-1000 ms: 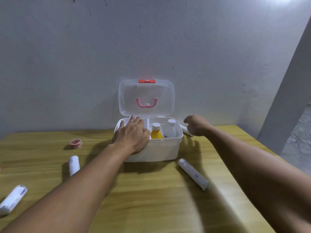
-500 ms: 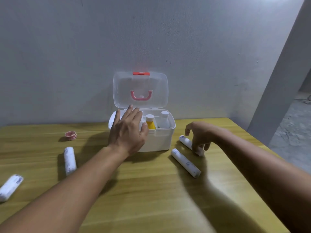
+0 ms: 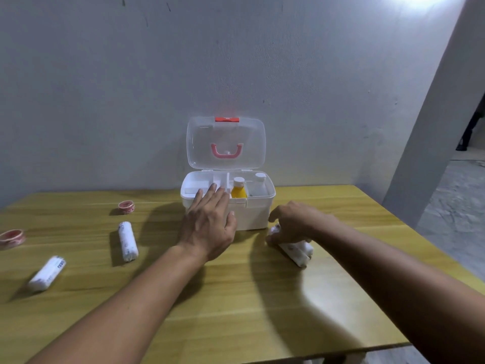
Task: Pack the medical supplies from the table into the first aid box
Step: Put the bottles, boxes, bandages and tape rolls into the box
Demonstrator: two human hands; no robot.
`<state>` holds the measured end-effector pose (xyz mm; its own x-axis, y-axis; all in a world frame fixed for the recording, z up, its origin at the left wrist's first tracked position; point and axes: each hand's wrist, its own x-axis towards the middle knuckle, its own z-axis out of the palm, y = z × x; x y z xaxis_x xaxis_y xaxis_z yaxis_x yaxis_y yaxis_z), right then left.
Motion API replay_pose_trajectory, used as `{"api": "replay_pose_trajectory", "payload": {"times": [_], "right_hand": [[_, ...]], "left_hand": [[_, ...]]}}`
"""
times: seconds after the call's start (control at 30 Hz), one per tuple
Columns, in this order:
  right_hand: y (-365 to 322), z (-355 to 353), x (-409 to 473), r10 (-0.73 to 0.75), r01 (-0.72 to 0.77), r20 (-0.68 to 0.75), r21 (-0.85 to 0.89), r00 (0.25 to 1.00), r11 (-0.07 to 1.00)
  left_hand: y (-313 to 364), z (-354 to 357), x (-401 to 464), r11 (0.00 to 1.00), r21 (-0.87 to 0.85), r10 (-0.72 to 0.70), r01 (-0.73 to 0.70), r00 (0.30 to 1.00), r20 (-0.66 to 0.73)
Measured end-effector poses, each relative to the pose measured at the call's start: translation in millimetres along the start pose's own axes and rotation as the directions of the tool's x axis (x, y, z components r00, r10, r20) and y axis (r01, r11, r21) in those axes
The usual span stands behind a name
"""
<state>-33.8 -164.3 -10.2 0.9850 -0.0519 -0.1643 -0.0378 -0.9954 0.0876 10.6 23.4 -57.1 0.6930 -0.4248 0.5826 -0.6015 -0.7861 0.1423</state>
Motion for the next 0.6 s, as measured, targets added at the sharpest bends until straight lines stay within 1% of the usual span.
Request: {"api": "replay_pose_trajectory", "payload": {"times": [0.03, 0.07, 0.1, 0.17, 0.2, 0.27, 0.33, 0.37, 0.4, 0.43, 0.47, 0.5, 0.53, 0.6], "right_hand": [[-1.7, 1.0, -0.8, -0.006, 0.006, -0.004, -0.043, 1.000, 0.999], [-1.7, 2.1, -0.9, -0.002, 0.002, 0.002, -0.043, 1.000, 0.999], [-0.3, 2.2, -0.7, 0.015, -0.015, 0.013, -0.006, 1.000, 1.000], [4.9, -0.9, -1.8, 0.066, -0.069, 0.029, 0.152, 0.997, 0.986], [7.9, -5.8, -3.8, 0.090, -0.091, 0.014, 0.229, 0.996, 0.969], [14.3, -22.3, -9.6, 0.125, -0.089, -0.080, 0.354, 0.989, 0.931], [18.3, -42.1, -15.6, 0.157, -0.022, -0.246, 0.478, 0.957, 0.878], [18.6, -51.0, -17.5, 0.179, 0.034, -0.354, 0.520, 0.918, 0.853], [17.5, -58.6, -18.3, 0.209, 0.091, -0.474, 0.535, 0.855, 0.840], [14.9, -64.4, -17.5, 0.242, 0.136, -0.584, 0.528, 0.775, 0.838], [10.9, -67.9, -15.0, 0.273, 0.167, -0.664, 0.519, 0.696, 0.838], [6.0, -69.2, -11.2, 0.299, 0.193, -0.714, 0.519, 0.633, 0.833], [0.0, -68.9, -7.0, 0.320, 0.218, -0.741, 0.528, 0.591, 0.821], [-12.2, -62.4, 2.8, 0.326, 0.251, -0.771, 0.523, 0.547, 0.815]], "left_hand": [[-0.8, 0.4, -0.9, 1.000, -0.006, 0.004, -0.003, 1.000, 0.007], [-1.6, 0.4, -1.3, 1.000, -0.019, 0.003, -0.003, 1.000, 0.013], [-2.0, -0.5, -0.7, 0.999, -0.038, -0.001, 0.002, 1.000, 0.019], [-2.6, -2.0, 1.1, 0.997, -0.070, -0.013, 0.016, 0.999, 0.040], [-2.5, -2.8, 1.7, 0.997, -0.079, -0.019, 0.022, 0.999, 0.047], [-2.1, -4.3, 2.1, 0.996, -0.085, -0.024, 0.028, 0.998, 0.055], [-1.0, -5.4, 2.1, 0.996, -0.081, -0.027, 0.032, 0.997, 0.072], [-0.5, -5.4, 2.4, 0.996, -0.079, -0.030, 0.036, 0.997, 0.077], [-0.5, -5.0, 2.5, 0.996, -0.077, -0.033, 0.040, 0.996, 0.082], [-0.4, -4.7, 3.1, 0.996, -0.074, -0.035, 0.042, 0.996, 0.085], [-0.9, -3.8, 3.2, 0.997, -0.070, -0.034, 0.041, 0.995, 0.088], [-1.6, -3.2, 3.5, 0.997, -0.069, -0.028, 0.035, 0.996, 0.088], [-2.1, -3.1, 3.4, 0.997, -0.072, -0.022, 0.028, 0.996, 0.088], [-2.7, -4.3, 3.2, 0.997, -0.073, -0.010, 0.016, 0.996, 0.084]]}}
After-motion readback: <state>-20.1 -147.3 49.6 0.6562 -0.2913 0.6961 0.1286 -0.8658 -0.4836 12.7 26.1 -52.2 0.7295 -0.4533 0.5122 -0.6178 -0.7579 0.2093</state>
